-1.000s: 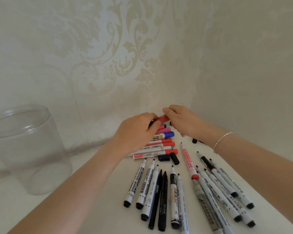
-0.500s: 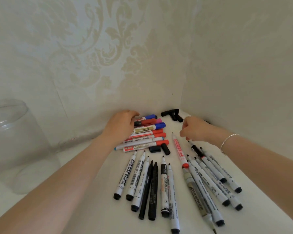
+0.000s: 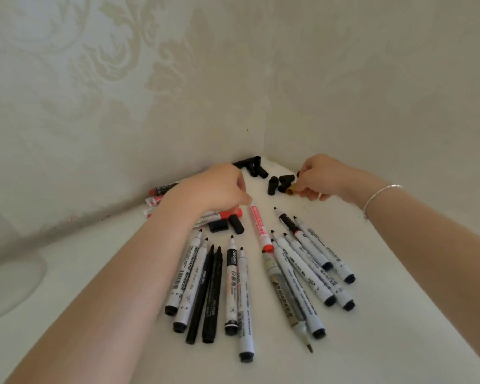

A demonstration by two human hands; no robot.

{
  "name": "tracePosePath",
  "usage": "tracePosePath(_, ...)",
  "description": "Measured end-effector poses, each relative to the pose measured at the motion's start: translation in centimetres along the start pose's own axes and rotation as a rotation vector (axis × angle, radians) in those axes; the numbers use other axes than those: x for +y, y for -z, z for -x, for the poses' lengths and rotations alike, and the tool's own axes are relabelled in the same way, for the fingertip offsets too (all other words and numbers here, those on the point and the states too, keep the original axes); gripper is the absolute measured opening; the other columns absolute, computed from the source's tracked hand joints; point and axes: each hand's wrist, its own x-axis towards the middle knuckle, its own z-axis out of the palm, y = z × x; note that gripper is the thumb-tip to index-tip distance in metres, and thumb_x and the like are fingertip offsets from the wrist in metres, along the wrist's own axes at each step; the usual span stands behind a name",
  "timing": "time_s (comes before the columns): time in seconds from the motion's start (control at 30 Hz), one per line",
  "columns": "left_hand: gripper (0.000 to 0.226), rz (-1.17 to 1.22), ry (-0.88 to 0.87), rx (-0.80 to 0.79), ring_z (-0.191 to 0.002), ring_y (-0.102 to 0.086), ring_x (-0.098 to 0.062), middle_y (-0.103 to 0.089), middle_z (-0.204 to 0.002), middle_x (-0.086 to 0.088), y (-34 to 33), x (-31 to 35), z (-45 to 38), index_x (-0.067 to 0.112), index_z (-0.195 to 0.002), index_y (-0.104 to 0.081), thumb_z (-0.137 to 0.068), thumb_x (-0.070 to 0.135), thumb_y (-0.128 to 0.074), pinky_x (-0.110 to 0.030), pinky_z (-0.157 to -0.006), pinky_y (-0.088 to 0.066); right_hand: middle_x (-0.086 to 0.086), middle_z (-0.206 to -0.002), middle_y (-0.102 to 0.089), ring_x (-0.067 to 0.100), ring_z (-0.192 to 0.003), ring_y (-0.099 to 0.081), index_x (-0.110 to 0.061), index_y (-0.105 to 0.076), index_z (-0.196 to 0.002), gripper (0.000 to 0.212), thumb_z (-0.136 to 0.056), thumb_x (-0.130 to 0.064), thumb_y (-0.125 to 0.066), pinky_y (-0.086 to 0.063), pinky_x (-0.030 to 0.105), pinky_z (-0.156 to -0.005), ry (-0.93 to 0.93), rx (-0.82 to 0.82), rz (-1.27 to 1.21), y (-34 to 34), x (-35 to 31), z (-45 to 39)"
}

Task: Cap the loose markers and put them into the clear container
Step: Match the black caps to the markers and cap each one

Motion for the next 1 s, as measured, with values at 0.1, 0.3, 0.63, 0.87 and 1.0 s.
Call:
tracePosePath(0.1, 0.027, -0.051, 0.075, -0.057, -0.067, -0.06, -0.014, -0.074, -0.074, -0.003, -1.1, 0.4, -0.8, 0.006, -0.081, -0.068, -0.09, 0.031, -0.06, -0.029, -0.075, -0.05, 0.015, -0.083, -0.062, 0.022, -0.064, -0.055, -0.006, -0.055, -0.074, 0.013, -0.087, -0.003, -0.056, -0.039, 0.022, -0.053, -0.025, 0.027, -0.031, 0.3, 1.0, -0.4)
tracePosePath(0.3, 0.051, -0.238, 0.183, -0.03, -0.059, -0.055, -0.016, -0.057, -0.057, 0.0, -3.5, 1.4, -2.3, 0.013, -0.064, -0.053, -0.094, 0.054, -0.045, -0.031, -0.074, -0.048, 0.02, -0.084, -0.059, 0.026, -0.073, -0.055, -0.006, -0.057, -0.084, 0.009, -0.083, 0.002, -0.052, -0.042, 0.028, -0.059, -0.023, 0.134, -0.109, 0.2, 1.4, -2.4)
tracePosePath(0.63, 0.032, 0.158, 0.08, 0.133, -0.063, -0.068, -0.018, -0.071, -0.068, -0.002, -2.1, 0.7, -2.7, 0.01, -0.077, -0.065, -0.092, 0.036, -0.053, -0.027, -0.059, -0.051, -0.006, -0.078, -0.051, 0.021, -0.084, -0.052, -0.014, -0.068, -0.111, 0.038, -0.082, 0.003, -0.05, -0.046, 0.028, -0.073, 0.141, 0.155, 0.01, -3.2, -0.9, -5.4)
tracePosePath(0.87, 0.024, 0.614, 0.064, 0.202, -0.069, -0.073, -0.018, -0.075, -0.076, -0.007, 2.8, -1.9, -2.0, 0.007, -0.092, -0.061, -0.096, 0.029, -0.054, -0.027, -0.067, -0.057, 0.006, -0.107, -0.066, 0.027, -0.103, -0.059, -0.016, -0.071, -0.101, 0.029, -0.08, -0.002, -0.057, -0.046, 0.041, -0.096, 0.148, 0.131, 0.235, -4.2, -1.5, -6.0)
tracePosePath(1.0, 0.024, 0.579, 0.077, 0.198, -0.072, -0.074, -0.02, -0.075, -0.078, -0.009, 3.9, -2.6, -1.4, 0.006, -0.094, -0.062, -0.095, 0.03, -0.057, -0.031, -0.072, -0.059, 0.007, -0.085, -0.065, 0.02, -0.078, -0.058, -0.005, -0.073, -0.096, 0.019, -0.078, -0.009, -0.07, -0.047, 0.025, -0.067, 0.183, 0.023, 0.179, -3.0, -2.0, -4.7)
